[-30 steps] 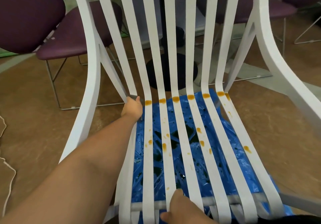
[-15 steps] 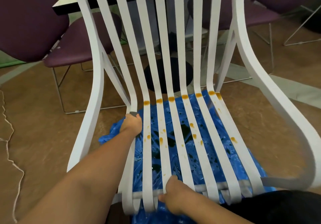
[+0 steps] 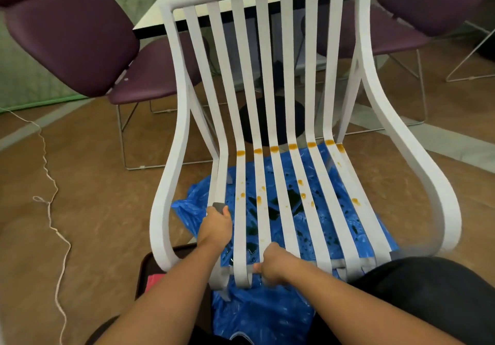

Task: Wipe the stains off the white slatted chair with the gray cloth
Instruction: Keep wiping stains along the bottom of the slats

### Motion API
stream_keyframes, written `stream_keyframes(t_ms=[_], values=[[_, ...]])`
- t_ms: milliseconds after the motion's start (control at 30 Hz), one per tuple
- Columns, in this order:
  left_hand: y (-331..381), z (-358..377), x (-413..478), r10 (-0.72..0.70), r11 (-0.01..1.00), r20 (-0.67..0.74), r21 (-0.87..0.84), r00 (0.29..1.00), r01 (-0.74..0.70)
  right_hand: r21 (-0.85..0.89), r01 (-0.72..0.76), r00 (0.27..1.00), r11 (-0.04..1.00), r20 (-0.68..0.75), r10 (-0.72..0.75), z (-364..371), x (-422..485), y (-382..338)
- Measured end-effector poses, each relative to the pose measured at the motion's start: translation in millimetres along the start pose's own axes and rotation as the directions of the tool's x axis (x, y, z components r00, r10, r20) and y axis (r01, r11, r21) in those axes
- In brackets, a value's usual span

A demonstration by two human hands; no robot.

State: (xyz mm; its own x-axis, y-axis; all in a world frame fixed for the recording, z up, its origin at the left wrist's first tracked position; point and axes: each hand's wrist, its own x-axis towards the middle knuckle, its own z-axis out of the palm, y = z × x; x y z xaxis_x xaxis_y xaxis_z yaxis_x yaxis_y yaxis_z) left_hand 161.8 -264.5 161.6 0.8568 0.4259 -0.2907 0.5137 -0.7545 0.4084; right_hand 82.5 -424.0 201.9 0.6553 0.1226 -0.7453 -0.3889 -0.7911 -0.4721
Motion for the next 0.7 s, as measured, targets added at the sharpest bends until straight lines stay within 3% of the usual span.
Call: stream_keyframes(t_ms=[167,267,433,567,700], values=[[-24.0,-6.9,-45.6,0.0,0.998,0.024,-0.063,1.0,0.002,-0.066,0.024,0.999,0.998,-0.034,-0.026,-2.0,-6.3,-2.9],[-35.9,-8.4,-66.6,0.015,0.995,0.033,-0.094,0.999,-0.012,-0.062,-0.048,0.999,0.997,-0.022,0.047,0.8,-12.5,-4.2],[-49.0,-13.4,-92.2,0.056,0.988,0.113,-0.147,0.992,-0.04,-0.106,-0.059,0.994,0.993,-0.099,0.048,3.9,-24.6,-5.8],[-54.7,-16.2,-101.1,0.056,0.998,0.162,-0.022,0.985,-0.053,-0.197,-0.017,0.995,0.98,-0.1,-0.003,-6.1,-40.8,-7.5],[-54.3,-27.1,-107.5,0.069,0.994,0.142,0.079,0.988,-0.081,-0.103,0.083,0.986,0.991,-0.133,-0.096,-26.7,-61.9,-5.1]])
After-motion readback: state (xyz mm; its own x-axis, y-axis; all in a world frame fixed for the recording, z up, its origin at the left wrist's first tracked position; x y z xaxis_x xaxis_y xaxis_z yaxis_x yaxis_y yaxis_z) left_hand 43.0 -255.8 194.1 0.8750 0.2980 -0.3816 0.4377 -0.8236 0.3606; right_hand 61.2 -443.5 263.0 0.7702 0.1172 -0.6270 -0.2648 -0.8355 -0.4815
